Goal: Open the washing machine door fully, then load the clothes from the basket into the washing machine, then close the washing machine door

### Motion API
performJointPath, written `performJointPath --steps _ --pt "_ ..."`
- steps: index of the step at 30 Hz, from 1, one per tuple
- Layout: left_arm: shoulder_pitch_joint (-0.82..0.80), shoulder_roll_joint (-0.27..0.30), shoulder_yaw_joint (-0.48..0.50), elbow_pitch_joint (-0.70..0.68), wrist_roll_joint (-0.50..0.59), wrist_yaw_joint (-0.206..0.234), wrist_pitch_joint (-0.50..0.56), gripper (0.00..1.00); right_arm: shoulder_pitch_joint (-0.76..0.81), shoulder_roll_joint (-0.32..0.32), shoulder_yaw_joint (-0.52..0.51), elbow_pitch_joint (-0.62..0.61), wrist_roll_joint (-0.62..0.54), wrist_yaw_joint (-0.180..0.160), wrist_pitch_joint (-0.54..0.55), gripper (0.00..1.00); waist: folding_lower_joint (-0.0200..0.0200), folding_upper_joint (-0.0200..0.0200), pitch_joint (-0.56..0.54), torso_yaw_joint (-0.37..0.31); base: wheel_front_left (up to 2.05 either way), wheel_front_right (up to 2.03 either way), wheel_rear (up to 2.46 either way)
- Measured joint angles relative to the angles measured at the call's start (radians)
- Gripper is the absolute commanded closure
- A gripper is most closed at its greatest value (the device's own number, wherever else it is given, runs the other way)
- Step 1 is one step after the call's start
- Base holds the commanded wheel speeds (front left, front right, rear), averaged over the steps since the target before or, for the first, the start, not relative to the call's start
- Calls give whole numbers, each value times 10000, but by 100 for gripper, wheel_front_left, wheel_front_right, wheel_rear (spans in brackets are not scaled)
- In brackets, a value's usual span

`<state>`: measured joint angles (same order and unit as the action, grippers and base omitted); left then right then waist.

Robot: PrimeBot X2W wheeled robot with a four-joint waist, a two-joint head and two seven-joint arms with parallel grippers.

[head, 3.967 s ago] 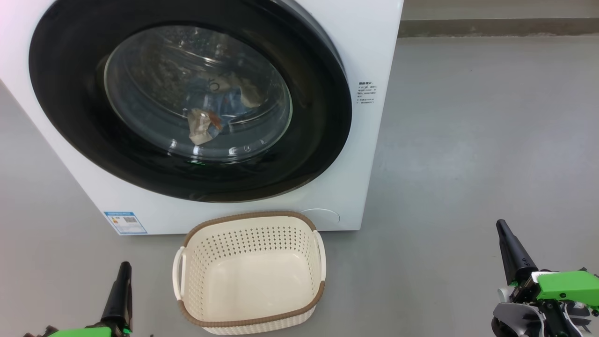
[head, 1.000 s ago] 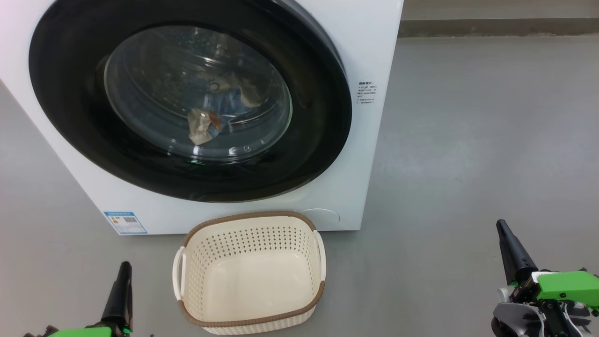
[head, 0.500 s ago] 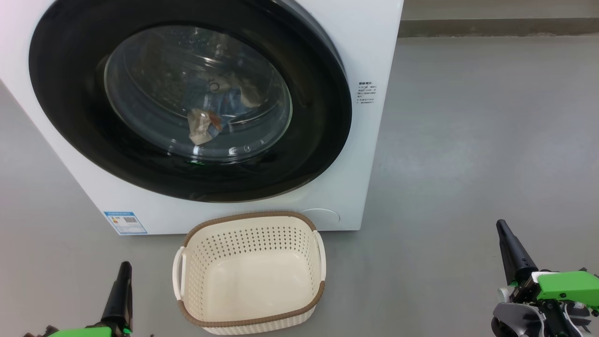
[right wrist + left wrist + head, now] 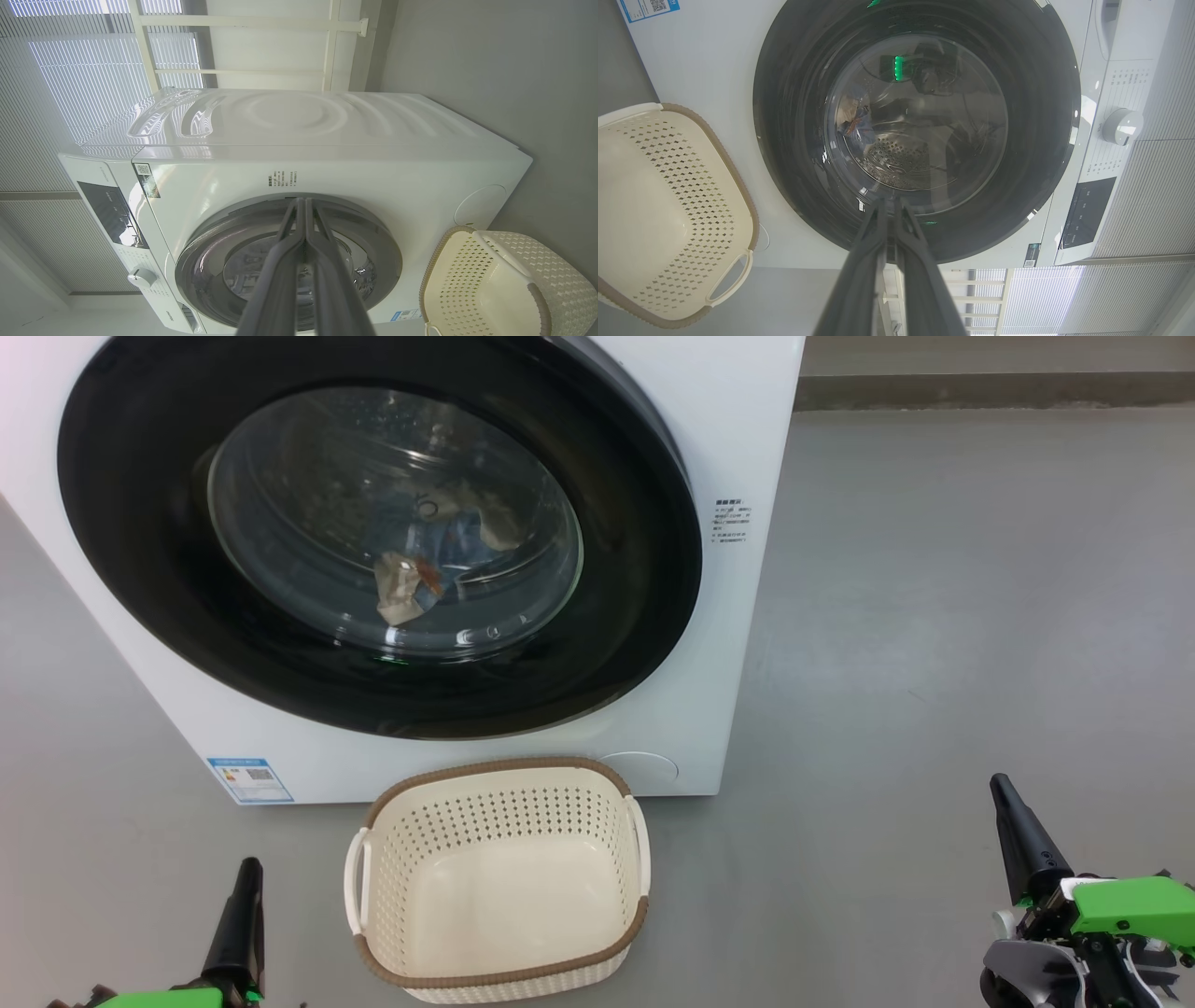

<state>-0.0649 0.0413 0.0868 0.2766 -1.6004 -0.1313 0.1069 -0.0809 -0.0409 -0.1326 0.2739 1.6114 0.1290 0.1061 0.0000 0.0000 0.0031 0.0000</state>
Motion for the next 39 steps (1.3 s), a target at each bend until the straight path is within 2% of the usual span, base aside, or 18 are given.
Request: performJointPath --steps 39 --pt "0 0 0 0 0 0 0 100 0 2 -2 0 -2 0 27 100 0 0 0 0 0 0 0"
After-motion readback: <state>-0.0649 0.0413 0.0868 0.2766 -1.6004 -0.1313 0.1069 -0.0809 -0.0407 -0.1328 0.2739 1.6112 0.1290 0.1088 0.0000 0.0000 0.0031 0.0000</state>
